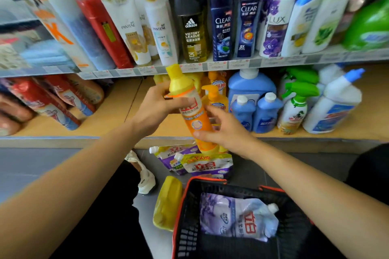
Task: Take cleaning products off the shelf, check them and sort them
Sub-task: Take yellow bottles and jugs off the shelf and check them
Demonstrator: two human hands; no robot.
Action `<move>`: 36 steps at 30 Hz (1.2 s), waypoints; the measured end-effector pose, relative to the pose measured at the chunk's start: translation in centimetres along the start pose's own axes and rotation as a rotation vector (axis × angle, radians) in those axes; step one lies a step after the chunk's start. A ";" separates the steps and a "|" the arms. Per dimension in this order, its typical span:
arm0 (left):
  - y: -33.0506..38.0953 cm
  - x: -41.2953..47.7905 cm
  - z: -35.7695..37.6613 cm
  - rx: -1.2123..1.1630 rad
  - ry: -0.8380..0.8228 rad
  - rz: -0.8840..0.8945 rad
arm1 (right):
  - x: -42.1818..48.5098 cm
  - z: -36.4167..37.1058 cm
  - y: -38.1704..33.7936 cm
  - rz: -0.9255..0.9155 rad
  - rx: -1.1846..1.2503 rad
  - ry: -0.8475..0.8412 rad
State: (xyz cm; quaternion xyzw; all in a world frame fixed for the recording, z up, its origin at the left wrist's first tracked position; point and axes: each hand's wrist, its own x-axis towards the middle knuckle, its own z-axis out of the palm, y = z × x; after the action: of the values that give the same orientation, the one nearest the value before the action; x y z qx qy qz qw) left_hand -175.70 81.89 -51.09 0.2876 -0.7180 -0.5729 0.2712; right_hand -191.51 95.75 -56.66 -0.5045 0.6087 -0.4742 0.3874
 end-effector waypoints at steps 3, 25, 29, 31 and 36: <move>0.6 -0.8 2.3 -0.121 -0.005 -0.012 | -2.2 -0.2 -0.2 0.047 0.051 0.092; 0.2 -0.2 9.4 -0.297 -0.010 -0.097 | -8.2 -3.6 2.4 0.211 0.361 0.206; 0.1 -0.7 9.8 -0.255 0.026 -0.076 | -8.0 -3.3 2.6 0.213 0.320 0.229; 0.1 -0.7 9.6 -0.248 0.002 -0.075 | -7.8 -3.1 2.7 0.231 0.398 0.224; 0.3 -0.4 8.3 -0.350 -0.116 -0.135 | -7.4 -2.9 2.5 0.251 0.618 0.150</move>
State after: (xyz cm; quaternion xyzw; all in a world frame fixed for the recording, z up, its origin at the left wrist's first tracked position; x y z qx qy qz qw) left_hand -181.49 87.77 -52.43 0.2499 -0.6008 -0.7215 0.2366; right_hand -193.41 103.69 -58.38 -0.2481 0.5205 -0.6207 0.5313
